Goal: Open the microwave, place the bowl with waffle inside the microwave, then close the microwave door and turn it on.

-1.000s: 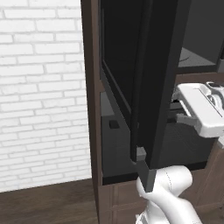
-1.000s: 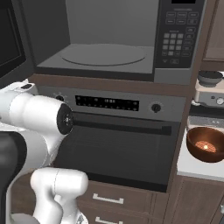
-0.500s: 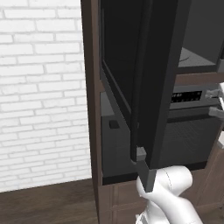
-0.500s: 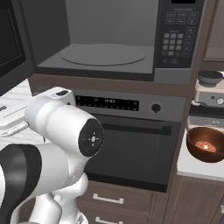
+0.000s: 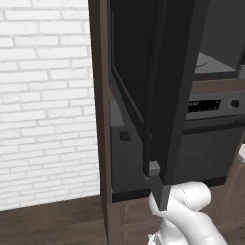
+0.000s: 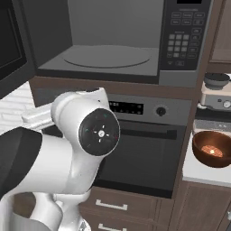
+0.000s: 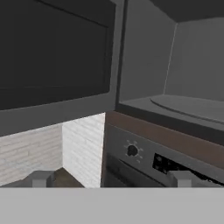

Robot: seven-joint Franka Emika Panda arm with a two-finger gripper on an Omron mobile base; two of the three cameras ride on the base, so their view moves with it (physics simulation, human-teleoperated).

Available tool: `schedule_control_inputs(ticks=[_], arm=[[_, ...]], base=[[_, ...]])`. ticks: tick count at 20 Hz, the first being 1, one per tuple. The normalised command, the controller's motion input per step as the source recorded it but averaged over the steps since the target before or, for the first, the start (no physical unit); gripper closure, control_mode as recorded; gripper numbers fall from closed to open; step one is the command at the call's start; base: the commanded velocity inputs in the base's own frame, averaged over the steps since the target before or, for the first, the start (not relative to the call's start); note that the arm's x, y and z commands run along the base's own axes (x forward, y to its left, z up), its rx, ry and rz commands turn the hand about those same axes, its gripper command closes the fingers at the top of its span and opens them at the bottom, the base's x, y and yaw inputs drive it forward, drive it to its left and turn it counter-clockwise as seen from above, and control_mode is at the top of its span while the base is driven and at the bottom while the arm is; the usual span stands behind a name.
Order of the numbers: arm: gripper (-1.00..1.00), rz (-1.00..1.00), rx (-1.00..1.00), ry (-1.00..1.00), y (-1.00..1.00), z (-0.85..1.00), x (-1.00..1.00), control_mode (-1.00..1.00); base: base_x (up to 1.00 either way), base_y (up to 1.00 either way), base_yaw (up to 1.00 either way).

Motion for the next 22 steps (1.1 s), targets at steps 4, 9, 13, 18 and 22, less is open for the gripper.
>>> schedule_control_inputs(ticks=[4,9,13,18,22], arm=[[-1.00,-0.47,-0.10,0.13,-0.83,-0.06,0.03,-1.00],[-1.00,-0.53,-0.04,0.18,-0.73,-0.26,0.01,-1.00],[-1.00,-0.47,0.04,0.22,-0.74,-0.37,-0.04,-1.00],[-1.00,-0.47,0.19,0.19,-0.68,-0.58,-0.10,-1.00],[-1.00,-0.45,0.22,0.05,-0.59,-0.72,-0.01,-1.00]], base=[[0.00,0.00,0.00],[0.00,0.00,0.00],[0.00,0.00,0.00],[0.00,0.00,0.00],[0.00,0.00,0.00]])
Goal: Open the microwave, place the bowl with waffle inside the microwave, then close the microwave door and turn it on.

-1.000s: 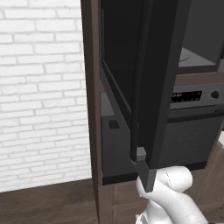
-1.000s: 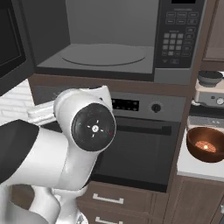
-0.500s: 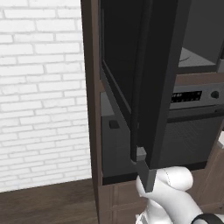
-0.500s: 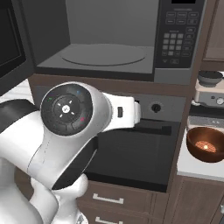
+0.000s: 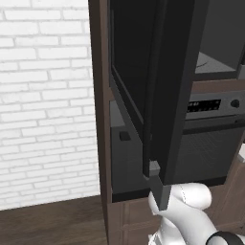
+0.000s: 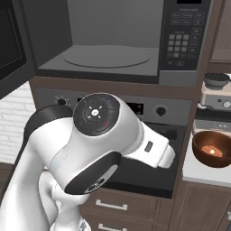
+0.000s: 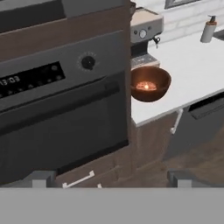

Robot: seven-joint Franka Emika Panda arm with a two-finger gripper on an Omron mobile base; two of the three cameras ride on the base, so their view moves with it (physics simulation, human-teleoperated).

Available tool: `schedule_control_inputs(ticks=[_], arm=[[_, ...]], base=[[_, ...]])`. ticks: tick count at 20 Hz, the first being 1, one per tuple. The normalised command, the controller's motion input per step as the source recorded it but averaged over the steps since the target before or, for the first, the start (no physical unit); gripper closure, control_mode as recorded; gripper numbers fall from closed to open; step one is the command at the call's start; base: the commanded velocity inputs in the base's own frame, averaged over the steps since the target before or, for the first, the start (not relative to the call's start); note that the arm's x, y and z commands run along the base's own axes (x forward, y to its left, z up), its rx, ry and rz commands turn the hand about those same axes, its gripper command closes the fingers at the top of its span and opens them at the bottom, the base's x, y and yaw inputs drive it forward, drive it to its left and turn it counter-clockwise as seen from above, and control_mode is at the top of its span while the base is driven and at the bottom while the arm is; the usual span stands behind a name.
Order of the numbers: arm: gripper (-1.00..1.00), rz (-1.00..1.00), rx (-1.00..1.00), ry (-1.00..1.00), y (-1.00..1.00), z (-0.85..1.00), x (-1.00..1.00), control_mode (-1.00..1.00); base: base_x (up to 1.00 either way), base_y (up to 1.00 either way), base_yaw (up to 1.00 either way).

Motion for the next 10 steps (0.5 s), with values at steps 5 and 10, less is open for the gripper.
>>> schedule_control_inputs(ticks=[5,10], arm=[[-1.00,-0.36,0.28,0.00,-0.80,-0.40,0.00,-1.00],[-1.00,-0.28,0.29,0.00,-0.77,-0.38,0.01,-1.00]], base=[[0.00,0.00,0.00],[0.00,0.00,0.00]])
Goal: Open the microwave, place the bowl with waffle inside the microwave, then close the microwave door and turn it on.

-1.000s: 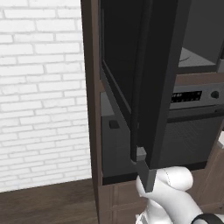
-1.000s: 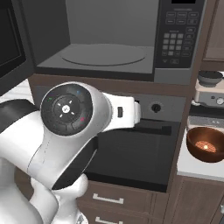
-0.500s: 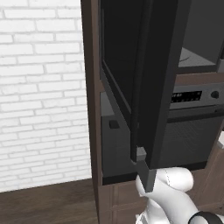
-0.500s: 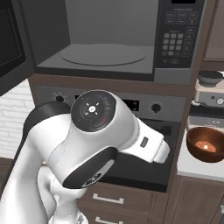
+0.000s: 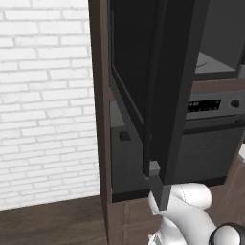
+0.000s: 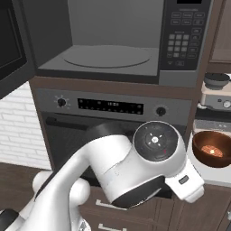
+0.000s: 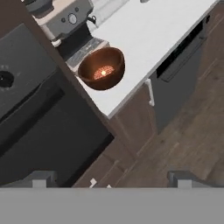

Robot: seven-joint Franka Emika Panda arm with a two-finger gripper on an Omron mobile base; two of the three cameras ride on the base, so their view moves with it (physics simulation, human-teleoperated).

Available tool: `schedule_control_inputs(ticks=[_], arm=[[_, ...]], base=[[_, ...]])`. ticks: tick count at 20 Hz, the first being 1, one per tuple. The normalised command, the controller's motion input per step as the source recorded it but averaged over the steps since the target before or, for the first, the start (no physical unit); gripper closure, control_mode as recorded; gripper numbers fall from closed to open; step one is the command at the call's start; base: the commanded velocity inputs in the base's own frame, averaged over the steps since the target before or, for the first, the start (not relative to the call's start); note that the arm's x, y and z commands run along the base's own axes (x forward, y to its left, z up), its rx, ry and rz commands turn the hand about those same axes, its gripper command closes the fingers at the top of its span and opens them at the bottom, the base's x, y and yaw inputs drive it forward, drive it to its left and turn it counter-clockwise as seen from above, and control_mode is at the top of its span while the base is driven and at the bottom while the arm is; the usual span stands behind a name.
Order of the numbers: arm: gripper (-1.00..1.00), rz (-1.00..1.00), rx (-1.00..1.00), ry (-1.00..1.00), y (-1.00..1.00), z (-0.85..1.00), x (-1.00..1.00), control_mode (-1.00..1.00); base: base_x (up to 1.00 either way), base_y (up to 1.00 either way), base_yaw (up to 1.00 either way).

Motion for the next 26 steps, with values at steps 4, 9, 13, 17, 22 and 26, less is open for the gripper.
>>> schedule_control_inputs(ticks=[4,9,13,17,22,26], arm=[[-1.00,-0.11,0.21,0.00,-0.36,-0.21,0.56,-1.00],[-1.00,-0.07,0.24,0.00,-0.45,-0.19,0.70,-1.00],[-1.00,-0.05,0.21,-0.10,-0.49,-0.27,0.38,-1.00],[-1.00,-0.02,0.15,-0.14,-0.38,-0.41,0.27,-1.00],[-1.00,-0.05,0.12,-0.10,-0.39,-0.54,0.23,-1.00],[-1.00,-0.01,0.12,-0.12,-0.44,-0.41,0.22,-1.00]], base=[[0.00,0.00,0.00],[0.00,0.00,0.00],[0.00,0.00,0.00],[0.00,0.00,0.00],[0.00,0.00,0.00],[0.00,0.00,0.00]])
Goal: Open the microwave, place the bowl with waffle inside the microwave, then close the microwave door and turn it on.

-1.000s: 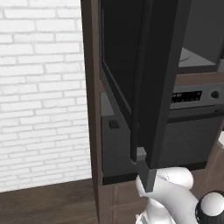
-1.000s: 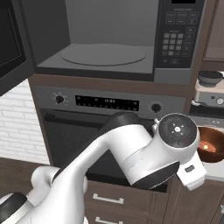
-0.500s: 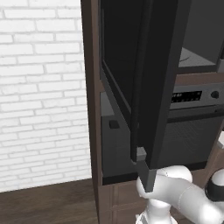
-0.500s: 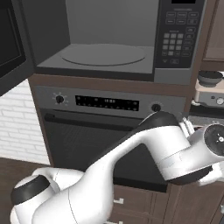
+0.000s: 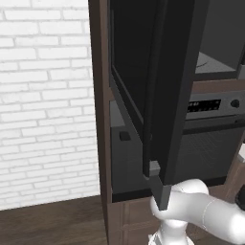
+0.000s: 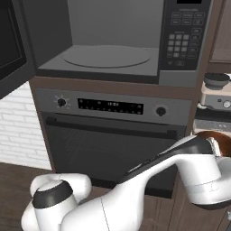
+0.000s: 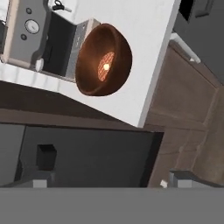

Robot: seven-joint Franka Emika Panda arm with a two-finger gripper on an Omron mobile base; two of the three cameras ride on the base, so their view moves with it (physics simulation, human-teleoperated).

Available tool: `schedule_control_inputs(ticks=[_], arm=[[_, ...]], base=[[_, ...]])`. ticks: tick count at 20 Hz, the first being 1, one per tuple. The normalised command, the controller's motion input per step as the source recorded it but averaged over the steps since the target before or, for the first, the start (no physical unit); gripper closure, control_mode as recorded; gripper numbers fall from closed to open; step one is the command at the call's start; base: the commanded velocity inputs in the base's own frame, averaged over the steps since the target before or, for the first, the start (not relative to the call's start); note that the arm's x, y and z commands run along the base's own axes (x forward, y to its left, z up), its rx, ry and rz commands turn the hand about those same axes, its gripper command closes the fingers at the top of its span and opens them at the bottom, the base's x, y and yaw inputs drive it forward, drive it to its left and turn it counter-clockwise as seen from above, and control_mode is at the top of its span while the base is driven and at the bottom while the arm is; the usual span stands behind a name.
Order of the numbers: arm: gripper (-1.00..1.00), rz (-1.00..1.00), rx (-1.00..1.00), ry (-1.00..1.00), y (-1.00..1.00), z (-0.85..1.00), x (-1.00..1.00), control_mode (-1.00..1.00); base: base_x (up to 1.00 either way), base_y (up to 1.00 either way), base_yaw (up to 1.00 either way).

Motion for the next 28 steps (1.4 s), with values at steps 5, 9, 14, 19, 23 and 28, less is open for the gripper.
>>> schedule_control_inputs(ticks=[5,9,14,19,23,28], arm=[[-1.00,0.00,0.02,-0.09,-0.11,-0.19,0.45,-1.00],[-1.00,0.00,0.00,-0.02,-0.08,-0.28,0.62,-1.00],[-1.00,0.00,0.00,0.00,-0.20,-0.42,0.47,-1.00],[-1.00,0.00,0.01,0.00,-0.20,-0.30,0.34,-1.00],[-1.00,0.00,0.02,0.06,-0.20,-0.02,0.33,-1.00],[-1.00,-0.01,0.02,0.11,-0.39,-0.06,0.20,-1.00]], base=[[0.00,0.00,0.00],[0.00,0.00,0.00],[0.00,0.00,0.00],[0.00,0.00,0.00],[0.00,0.00,0.00],[0.00,0.00,0.00]])
